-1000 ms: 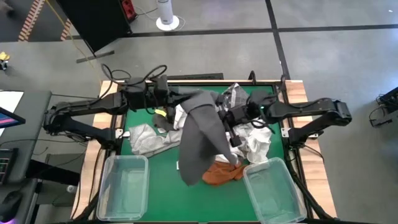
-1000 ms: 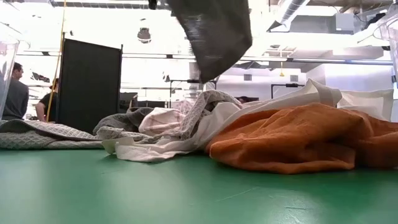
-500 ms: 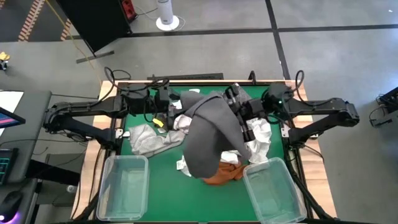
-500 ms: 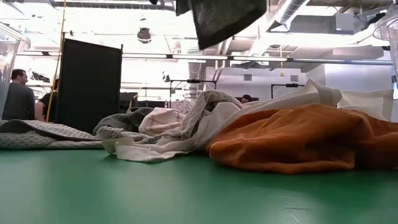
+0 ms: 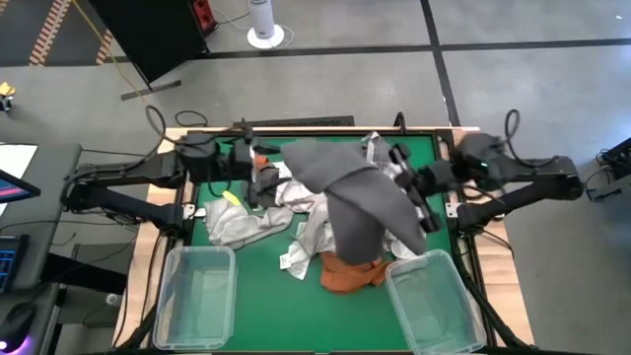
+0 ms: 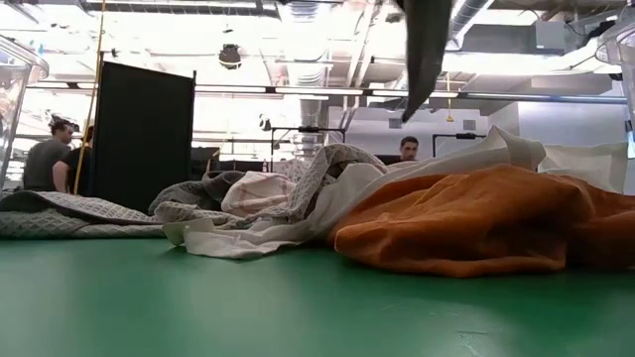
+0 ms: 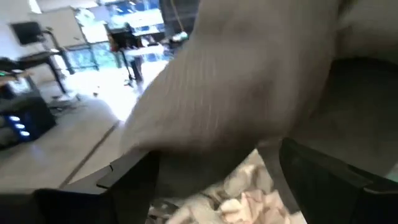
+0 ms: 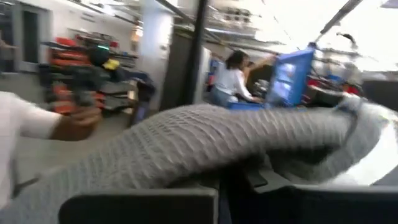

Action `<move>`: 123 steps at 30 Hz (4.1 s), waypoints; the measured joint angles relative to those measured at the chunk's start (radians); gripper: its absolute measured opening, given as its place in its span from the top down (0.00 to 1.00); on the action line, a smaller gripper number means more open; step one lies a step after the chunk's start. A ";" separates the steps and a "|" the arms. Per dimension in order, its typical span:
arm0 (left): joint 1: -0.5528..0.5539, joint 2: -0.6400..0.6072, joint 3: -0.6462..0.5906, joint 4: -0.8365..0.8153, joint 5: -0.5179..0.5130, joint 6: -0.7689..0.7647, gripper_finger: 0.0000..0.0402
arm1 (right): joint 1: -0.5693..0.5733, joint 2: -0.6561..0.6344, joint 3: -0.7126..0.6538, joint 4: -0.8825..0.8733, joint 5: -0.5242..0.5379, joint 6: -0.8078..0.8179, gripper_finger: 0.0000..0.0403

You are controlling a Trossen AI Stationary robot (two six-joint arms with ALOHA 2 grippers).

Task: Sort towels by color in basket
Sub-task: Put the gray towel into the right transparent bin

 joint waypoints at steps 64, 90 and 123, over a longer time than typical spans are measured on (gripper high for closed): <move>0.040 -0.132 0.001 -0.265 -0.093 -0.182 0.21 | 0.740 0.076 0.037 -1.090 0.275 1.245 0.94; 0.041 -0.109 0.001 -0.315 -0.135 -0.192 0.21 | 0.819 0.331 0.124 -1.206 0.166 1.718 0.51; 0.040 -0.110 0.001 -0.435 -0.129 -0.249 0.21 | 0.658 0.780 0.553 -1.585 0.433 1.168 0.52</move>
